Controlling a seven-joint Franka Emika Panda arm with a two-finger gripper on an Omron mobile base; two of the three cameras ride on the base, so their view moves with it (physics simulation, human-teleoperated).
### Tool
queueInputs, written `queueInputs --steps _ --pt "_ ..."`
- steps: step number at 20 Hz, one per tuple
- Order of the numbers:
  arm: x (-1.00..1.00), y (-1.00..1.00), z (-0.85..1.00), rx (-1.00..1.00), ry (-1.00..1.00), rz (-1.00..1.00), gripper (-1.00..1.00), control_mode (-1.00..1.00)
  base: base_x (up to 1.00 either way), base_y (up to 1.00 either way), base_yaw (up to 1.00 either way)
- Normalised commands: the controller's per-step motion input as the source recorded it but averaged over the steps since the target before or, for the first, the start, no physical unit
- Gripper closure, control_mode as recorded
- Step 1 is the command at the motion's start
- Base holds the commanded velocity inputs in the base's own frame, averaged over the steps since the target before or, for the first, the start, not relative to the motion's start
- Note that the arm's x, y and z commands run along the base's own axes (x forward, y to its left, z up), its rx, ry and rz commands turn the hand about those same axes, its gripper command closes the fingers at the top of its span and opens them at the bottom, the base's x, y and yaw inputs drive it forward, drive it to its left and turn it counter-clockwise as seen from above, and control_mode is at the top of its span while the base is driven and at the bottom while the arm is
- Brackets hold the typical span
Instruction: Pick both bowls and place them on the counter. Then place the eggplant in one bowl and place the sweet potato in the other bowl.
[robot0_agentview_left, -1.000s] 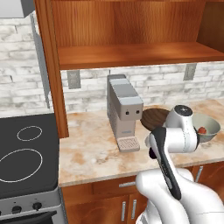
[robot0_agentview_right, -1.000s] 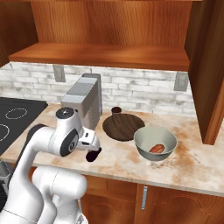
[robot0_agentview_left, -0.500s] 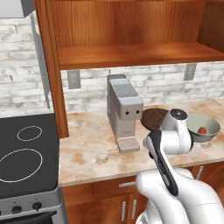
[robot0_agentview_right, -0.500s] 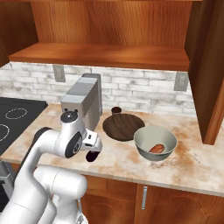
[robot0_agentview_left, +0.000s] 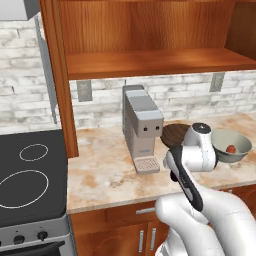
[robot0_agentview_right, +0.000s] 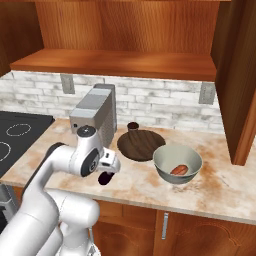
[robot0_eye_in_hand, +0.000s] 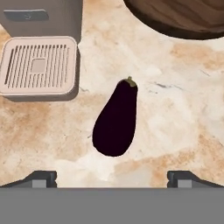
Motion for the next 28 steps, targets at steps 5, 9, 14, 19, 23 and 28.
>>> queueInputs --steps 5,9,14,19,23,28 --pt "0.0 0.02 -0.36 0.0 0.03 0.04 -1.0 -1.0 0.0 0.0 0.0" --pt "0.0 0.04 -0.37 0.0 0.0 0.02 -1.0 -1.0 0.0 0.0 0.0" --pt "0.02 0.13 -0.43 0.0 0.0 0.01 -1.0 -1.0 0.0 0.0 0.0" --pt "0.1 0.16 -0.41 0.0 0.0 0.0 -1.0 -1.0 0.0 0.0 0.0" --pt "0.05 0.08 -0.46 0.0 0.0 0.0 -1.0 -1.0 0.0 0.0 0.0" --pt "0.01 0.0 -0.46 0.0 0.01 0.0 -1.0 -1.0 0.0 0.0 0.0"
